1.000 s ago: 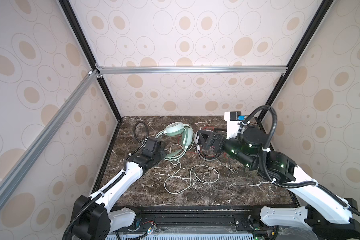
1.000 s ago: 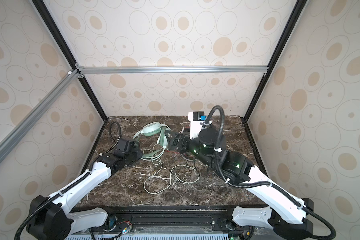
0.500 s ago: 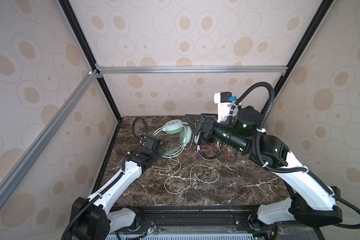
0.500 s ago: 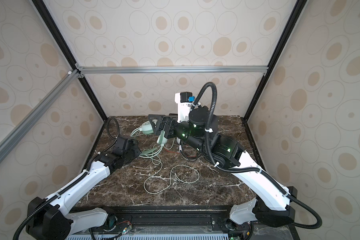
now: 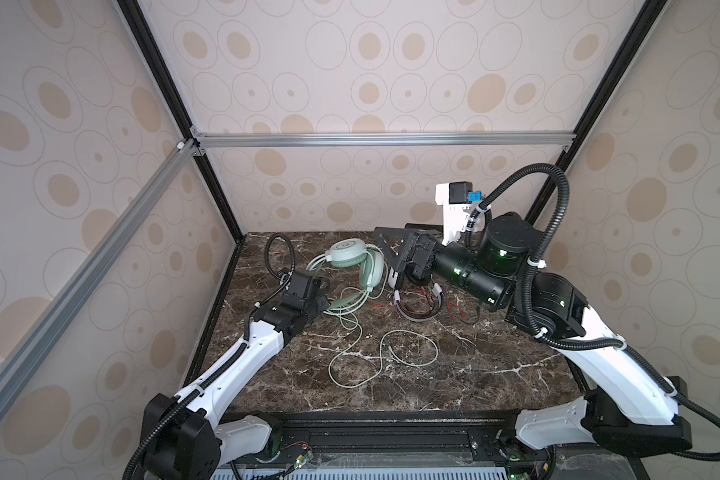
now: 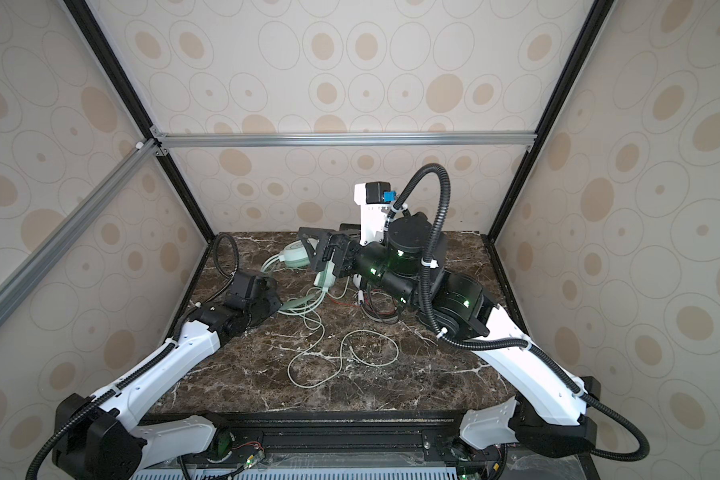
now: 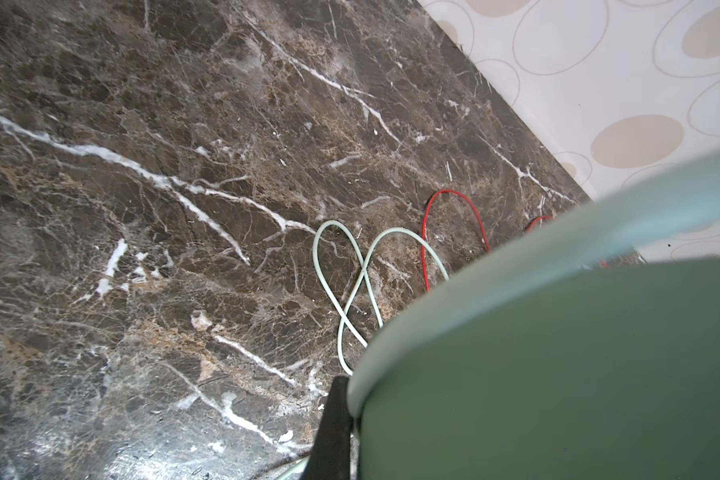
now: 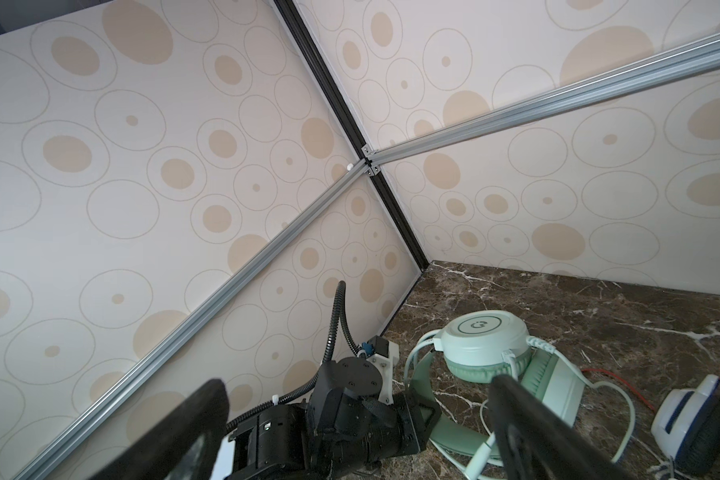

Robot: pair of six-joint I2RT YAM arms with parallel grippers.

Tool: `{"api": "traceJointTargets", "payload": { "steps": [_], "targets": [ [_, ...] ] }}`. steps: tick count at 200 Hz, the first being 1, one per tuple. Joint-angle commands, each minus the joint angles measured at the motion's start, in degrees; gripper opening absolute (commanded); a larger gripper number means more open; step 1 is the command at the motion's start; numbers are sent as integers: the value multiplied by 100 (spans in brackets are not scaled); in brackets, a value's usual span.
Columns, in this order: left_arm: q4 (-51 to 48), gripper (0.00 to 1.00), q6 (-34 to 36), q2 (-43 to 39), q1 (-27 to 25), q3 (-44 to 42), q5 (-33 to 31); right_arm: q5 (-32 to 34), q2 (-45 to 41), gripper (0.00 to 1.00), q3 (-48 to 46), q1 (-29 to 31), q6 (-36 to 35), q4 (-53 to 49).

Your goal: Wrap the headphones

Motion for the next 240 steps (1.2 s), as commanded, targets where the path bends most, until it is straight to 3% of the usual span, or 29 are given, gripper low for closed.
{"api": "traceJointTargets", "payload": {
  "steps": [1, 55, 163, 175, 198, 217, 240],
  "targets": [
    [212, 0, -64, -31, 32, 386, -76, 42, -147, 100, -33, 100, -206, 174],
    [200, 0, -70, -30, 32, 421, -81, 62, -113, 100, 37, 205, -405, 171],
    [185, 0, -59, -159, 32, 382, -71, -137, -69, 100, -121, 187, -107, 375],
    [176, 0, -45, -204, 32, 360, -89, -167, -30, 100, -59, 243, -324, 384],
    [156, 0, 8, -275, 32, 333, -176, 381, 205, 100, 207, 610, -770, 57],
    [120, 0, 81, -307, 30, 372, -266, 747, 53, 100, -281, 293, -547, -50],
    [110, 0, 119, -370, 29, 379, -344, 366, -396, 100, -1456, -730, -26, 330]
  ]
}}
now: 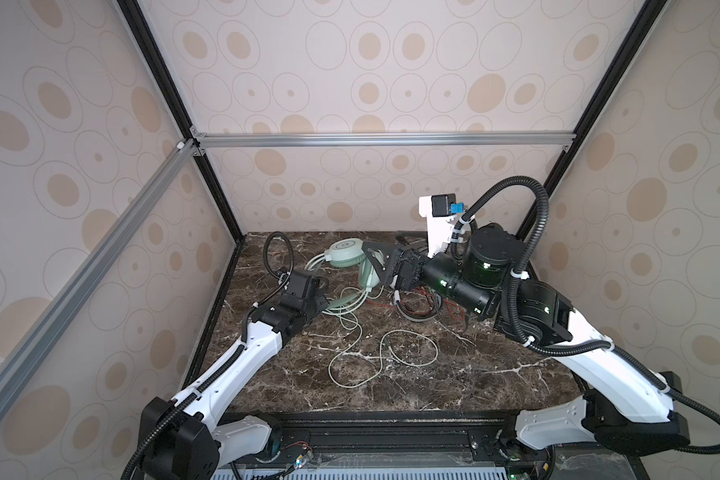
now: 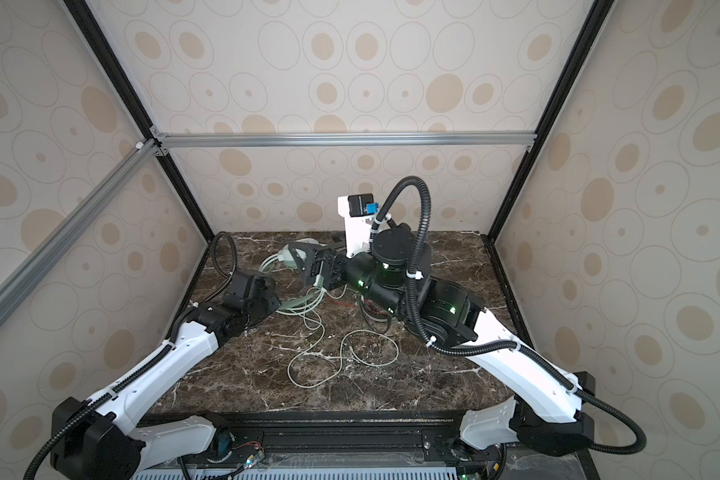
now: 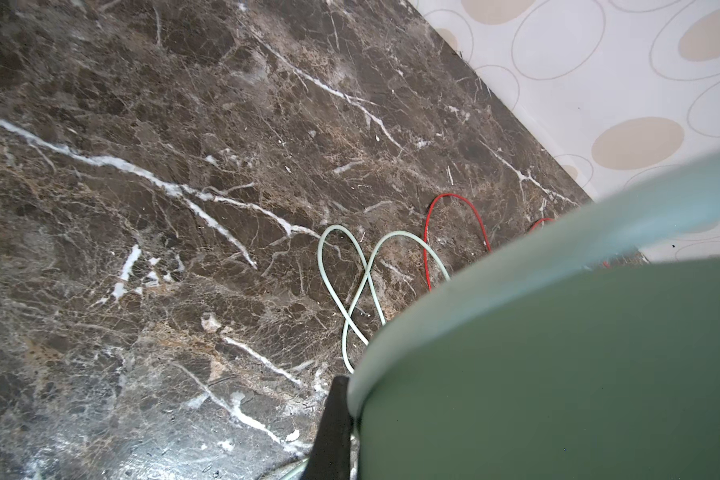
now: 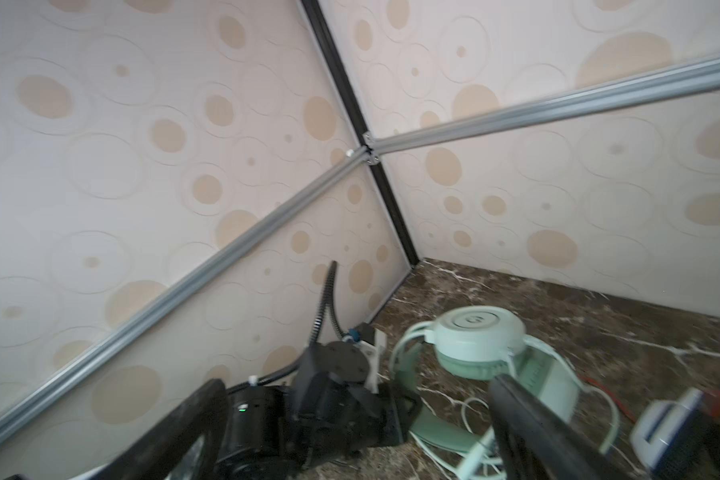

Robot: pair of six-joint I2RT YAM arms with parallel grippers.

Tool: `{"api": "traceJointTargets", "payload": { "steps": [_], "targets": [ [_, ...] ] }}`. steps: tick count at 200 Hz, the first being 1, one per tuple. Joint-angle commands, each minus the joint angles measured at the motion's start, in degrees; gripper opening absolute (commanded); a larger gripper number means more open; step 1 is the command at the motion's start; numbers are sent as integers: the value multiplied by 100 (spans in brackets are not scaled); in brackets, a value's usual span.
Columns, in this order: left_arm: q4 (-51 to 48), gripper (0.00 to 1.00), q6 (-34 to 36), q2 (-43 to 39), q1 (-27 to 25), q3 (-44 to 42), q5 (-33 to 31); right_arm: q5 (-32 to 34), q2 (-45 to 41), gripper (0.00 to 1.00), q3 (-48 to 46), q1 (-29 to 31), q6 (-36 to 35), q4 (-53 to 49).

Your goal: Wrap the headphones

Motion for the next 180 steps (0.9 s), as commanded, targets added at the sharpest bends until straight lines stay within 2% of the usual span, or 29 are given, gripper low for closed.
{"api": "traceJointTargets", "payload": {
  "steps": [1, 15, 29, 63, 110, 150, 172, 180],
  "targets": [
    [252, 0, 23, -269, 31, 332, -224, 22, -332, 100, -840, -875, 493, 27],
    [268, 0, 33, -321, 28, 318, -213, -391, -425, 100, -1230, -1460, 994, -11],
    [270, 0, 51, -382, 30, 289, -214, -676, -466, 100, -1484, -1727, 1233, 75],
    [305, 0, 110, -408, 32, 259, -208, -1069, -418, 100, -1738, -1944, 1651, 331],
    [349, 0, 173, -297, 32, 304, -213, -972, -243, 100, -1791, -1990, 1772, 597],
    [373, 0, 296, -167, 31, 501, -414, -889, -196, 100, -1904, -2092, 1674, 758],
    [480, 0, 328, -49, 32, 575, -509, -1042, -312, 100, -2196, -2161, 1099, 1100],
    [513, 0, 332, -2, 32, 610, -527, -1393, -395, 100, -2378, -2217, 817, 1330]
  ]
}}
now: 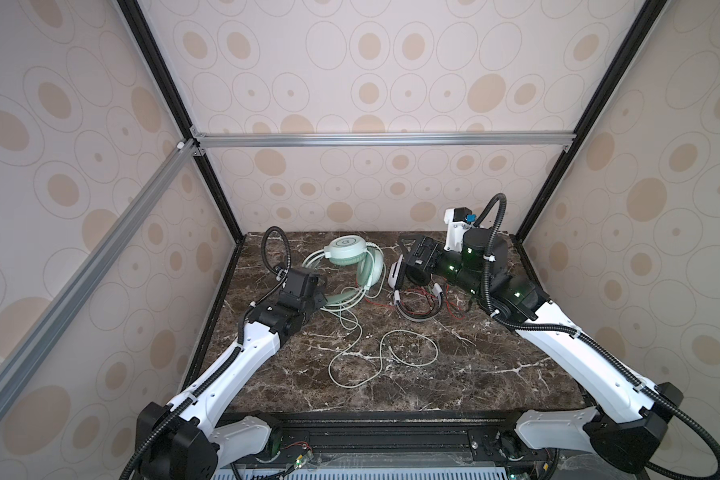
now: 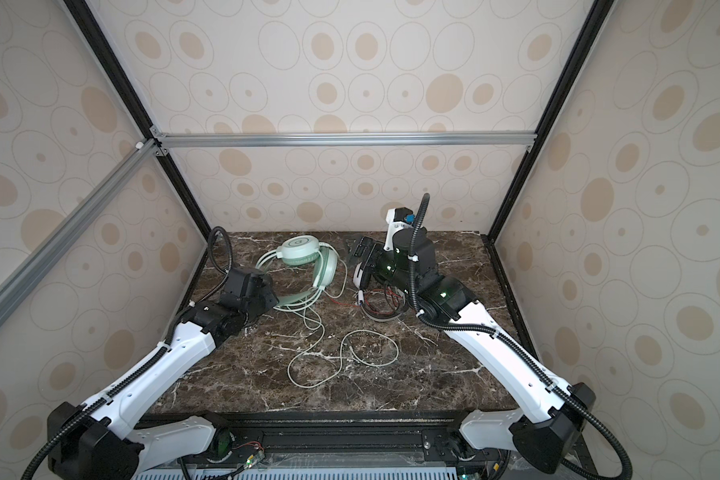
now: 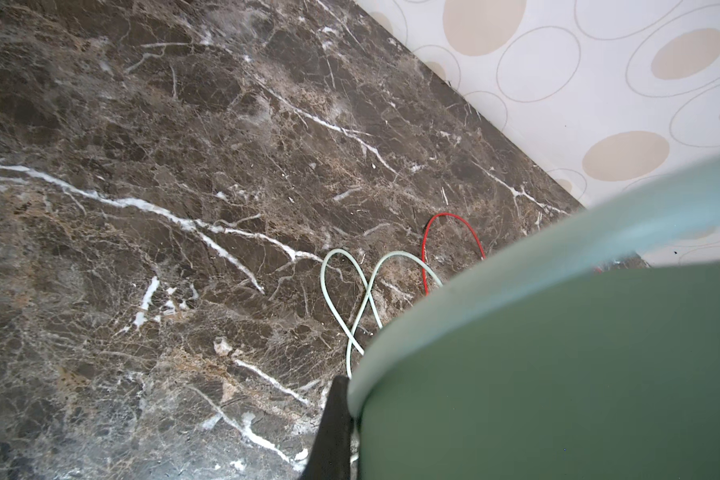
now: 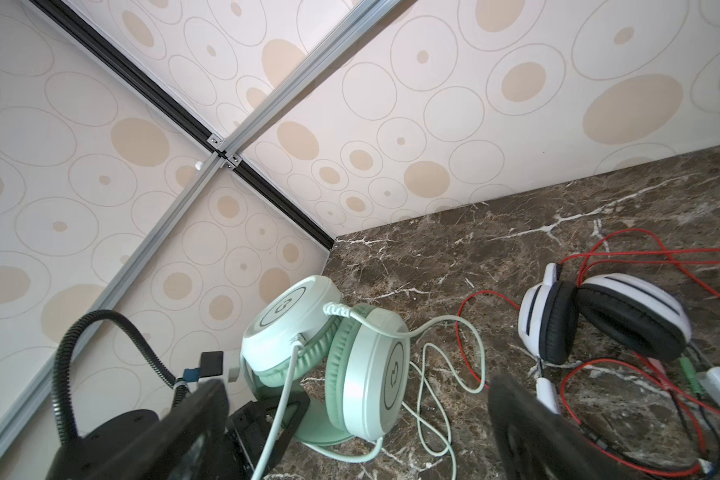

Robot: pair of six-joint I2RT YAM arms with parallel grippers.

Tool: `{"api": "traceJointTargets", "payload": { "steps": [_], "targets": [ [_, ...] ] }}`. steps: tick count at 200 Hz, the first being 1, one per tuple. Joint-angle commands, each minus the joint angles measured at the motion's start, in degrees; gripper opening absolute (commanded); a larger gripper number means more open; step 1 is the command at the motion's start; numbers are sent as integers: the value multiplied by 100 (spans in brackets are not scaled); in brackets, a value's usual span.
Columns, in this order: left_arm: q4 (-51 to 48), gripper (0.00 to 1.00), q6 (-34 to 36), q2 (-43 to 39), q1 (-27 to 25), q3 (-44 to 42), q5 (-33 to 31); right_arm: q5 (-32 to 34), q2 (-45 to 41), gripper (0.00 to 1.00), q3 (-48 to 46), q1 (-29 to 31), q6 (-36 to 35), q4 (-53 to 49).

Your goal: Wrap the headphones

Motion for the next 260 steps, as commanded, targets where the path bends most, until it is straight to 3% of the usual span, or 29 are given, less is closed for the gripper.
{"api": "traceJointTargets", "payload": {
  "steps": [1, 13, 45, 122, 135, 140, 154, 173, 204, 239, 260],
  "targets": [
    [506, 0, 7, 40, 32, 454, -243, -469, -164, 100, -394, -117, -641, 549],
    [529, 0, -8, 112, 32, 518, -284, -858, -263, 93, -556, -253, -683, 591],
    [499, 0, -2, 268, 28, 627, -424, -1618, -459, 95, -1048, -547, -823, 1019],
    [-325, 0, 672, 322, 32, 1048, -511, -1852, -426, 91, -1429, -809, -1111, 527],
    [-478, 0, 936, 288, 31, 1143, -463, -1784, -308, 93, -1389, -880, -1188, 183],
    [-475, 0, 1039, 263, 31, 1163, -371, -1712, -275, 100, -1408, -893, -1195, 108],
    [-439, 0, 1309, 142, 32, 1197, -109, -1684, -118, 100, -1432, -919, -1211, -45],
    [-455, 0, 1571, -27, 33, 1277, 94, -1948, 39, 100, -1651, -921, -1332, 195],
    [-966, 0, 1744, 26, 48, 1709, -47, -1759, 206, 100, -1885, -919, -1505, 456],
    [-1239, 0, 1742, 202, 290, 2168, 583, -1347, 555, 100, -1904, -917, -1395, 336],
    [-1237, 0, 1519, 313, 640, 2296, 1397, -1828, 1074, 100, -1681, -919, -1394, 284]
  ]
}}
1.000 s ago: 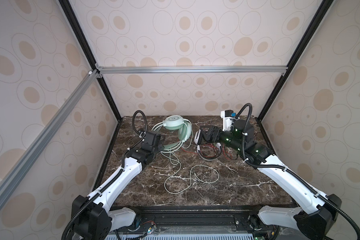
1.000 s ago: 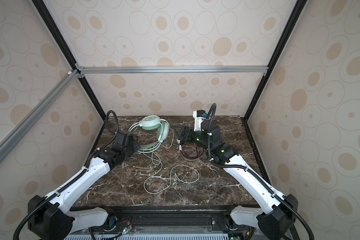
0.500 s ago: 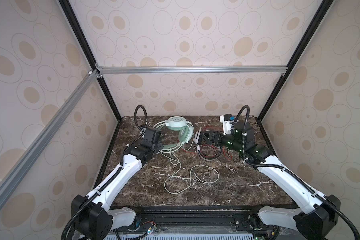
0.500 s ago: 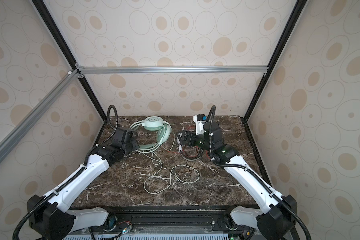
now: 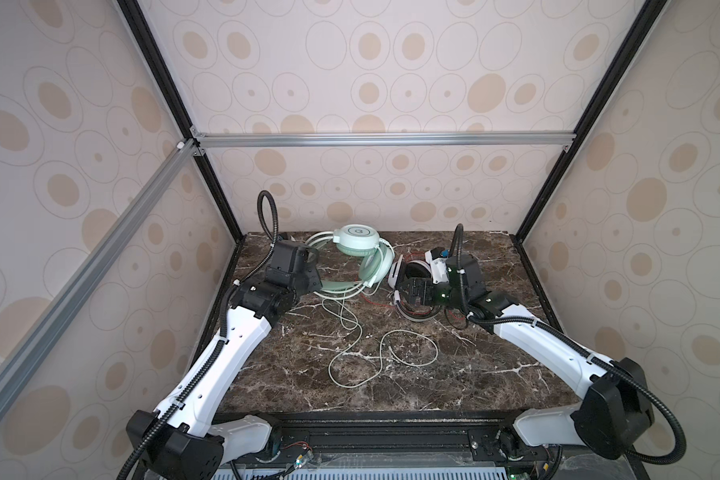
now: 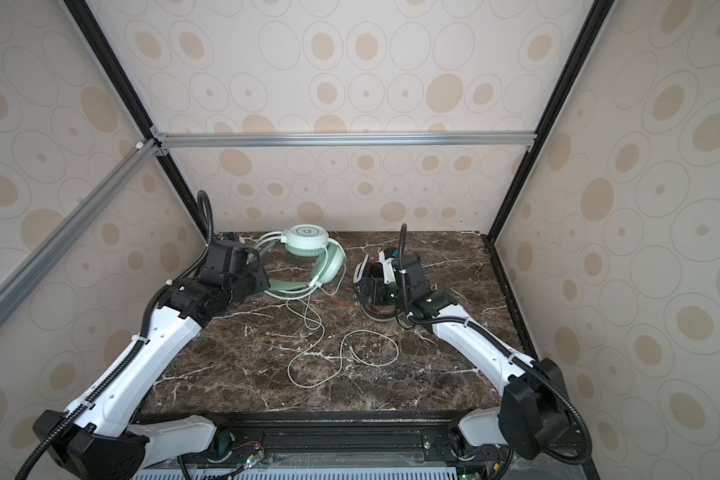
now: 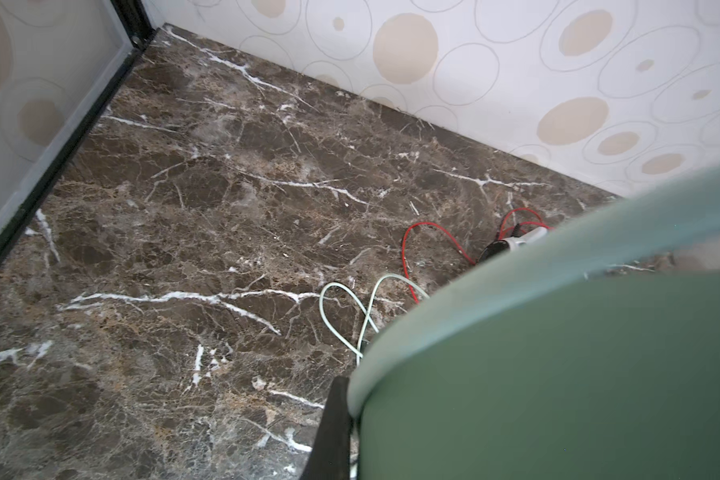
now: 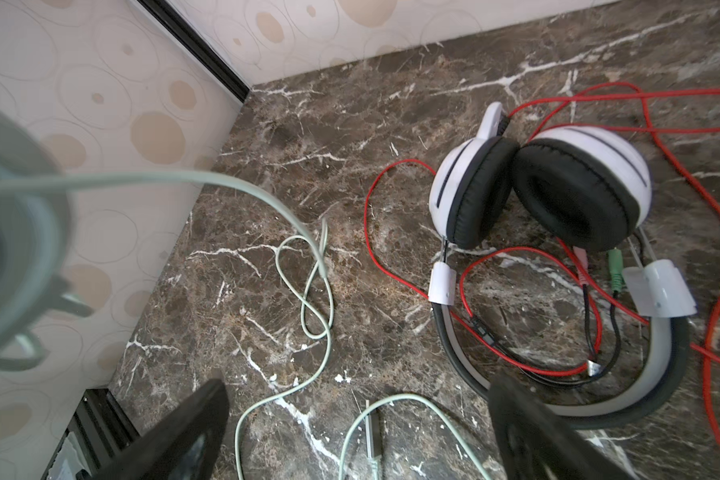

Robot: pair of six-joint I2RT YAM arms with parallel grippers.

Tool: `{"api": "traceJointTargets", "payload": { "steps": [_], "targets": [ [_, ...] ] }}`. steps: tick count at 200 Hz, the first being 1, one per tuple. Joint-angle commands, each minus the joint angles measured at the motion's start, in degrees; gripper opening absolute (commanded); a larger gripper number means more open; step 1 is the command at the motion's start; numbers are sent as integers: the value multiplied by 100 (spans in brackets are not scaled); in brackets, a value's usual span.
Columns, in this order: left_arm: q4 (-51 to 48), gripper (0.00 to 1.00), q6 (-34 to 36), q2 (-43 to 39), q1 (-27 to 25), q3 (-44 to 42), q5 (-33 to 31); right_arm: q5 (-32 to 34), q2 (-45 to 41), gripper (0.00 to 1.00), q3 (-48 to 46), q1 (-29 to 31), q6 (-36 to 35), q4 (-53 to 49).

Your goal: Wrap the headphones

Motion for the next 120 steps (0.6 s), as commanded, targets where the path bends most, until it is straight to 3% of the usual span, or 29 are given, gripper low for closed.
{"api": "traceJointTargets", "payload": {
  "steps": [1, 20, 58, 85, 120],
  "targets": [
    [87, 0, -261, 75, 356, 408, 974, -281, 500, 100, 232, -11, -12, -25],
    [342, 0, -619, 19, 657, 303, 1746, -1179, 796, 99, -28, -10, -172, 1016],
    [1039, 0, -1147, -76, 1129, 85, 2908, -1766, 1347, 89, -294, -3, -226, 2561],
    [1367, 0, -1321, -15, 1357, 144, 3268, -2053, 1891, 80, -50, 97, -298, 3047],
    [1814, 0, -1541, -49, 1447, 231, 3350, -1781, 2560, 80, 522, 320, -741, 3151]
  ]
}}
